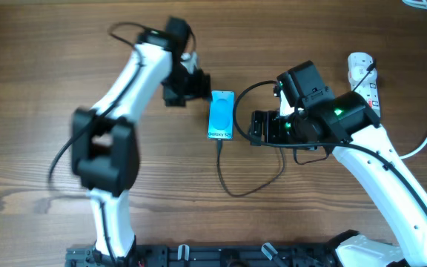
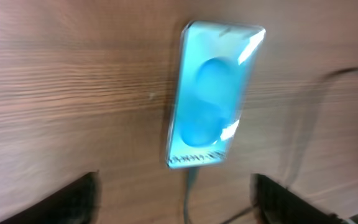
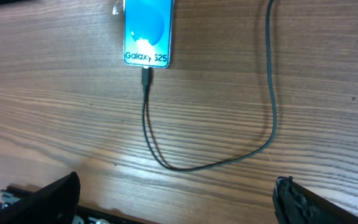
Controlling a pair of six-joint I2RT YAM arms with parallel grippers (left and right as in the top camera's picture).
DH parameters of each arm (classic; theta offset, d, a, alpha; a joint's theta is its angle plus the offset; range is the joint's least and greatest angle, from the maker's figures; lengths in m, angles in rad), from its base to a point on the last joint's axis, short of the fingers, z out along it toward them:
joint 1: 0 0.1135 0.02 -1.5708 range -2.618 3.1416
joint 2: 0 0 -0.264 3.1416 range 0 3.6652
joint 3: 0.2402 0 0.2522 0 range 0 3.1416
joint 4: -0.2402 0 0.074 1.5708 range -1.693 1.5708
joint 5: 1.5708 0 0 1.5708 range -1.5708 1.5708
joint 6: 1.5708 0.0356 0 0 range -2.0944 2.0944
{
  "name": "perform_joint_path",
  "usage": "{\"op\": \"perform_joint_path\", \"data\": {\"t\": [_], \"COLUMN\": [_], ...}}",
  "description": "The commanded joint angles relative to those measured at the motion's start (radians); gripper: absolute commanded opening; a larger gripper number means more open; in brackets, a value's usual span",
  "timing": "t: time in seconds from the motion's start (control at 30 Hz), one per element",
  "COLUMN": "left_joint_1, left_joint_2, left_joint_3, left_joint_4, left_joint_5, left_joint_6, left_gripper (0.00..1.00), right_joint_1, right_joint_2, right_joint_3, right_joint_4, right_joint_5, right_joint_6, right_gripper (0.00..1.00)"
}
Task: Plug charger to phone and switch on socket
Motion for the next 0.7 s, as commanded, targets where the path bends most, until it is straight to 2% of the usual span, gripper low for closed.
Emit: {"op": "perform_joint_path", "data": {"t": [0.0, 0.1, 0.2, 0.33, 0.43, 0.67], "left_joint_1": [0.041, 0.068, 0.072, 0.072, 0.072, 0.072], "left_joint_2": [-0.235, -0.335, -0.381, -0.384, -0.384, -0.384], "left_joint_3": [0.005, 0.005, 0.005, 0.005, 0.005, 0.005], "left_joint_4": [-0.021, -0.034, -0.041, -0.041, -0.041, -0.041], "left_joint_5": [-0.003, -0.017, -0.031, -0.03, -0.03, -0.029], "left_joint_6": [-0.008, -0.007, -0.007, -0.007, -0.007, -0.007], "left_gripper": [1.0, 1.0, 1.0, 1.0, 1.0, 1.0], "right_joint_1": [-0.001, -0.016, -0.097, -0.353, -0.527, -0.774], "right_joint_2": [0.006, 0.006, 0.006, 0.047, 0.075, 0.101], "right_joint_3": [0.016, 0.045, 0.122, 0.257, 0.272, 0.238], "right_joint_4": [0.011, 0.008, -0.031, -0.095, -0.021, 0.225], "right_joint_5": [0.078, 0.14, 0.209, 0.308, 0.342, 0.419], "right_joint_6": [-0.01, -0.011, -0.009, -0.047, -0.066, -0.061], "right_gripper": [1.0, 1.0, 1.0, 1.0, 1.0, 1.0]}}
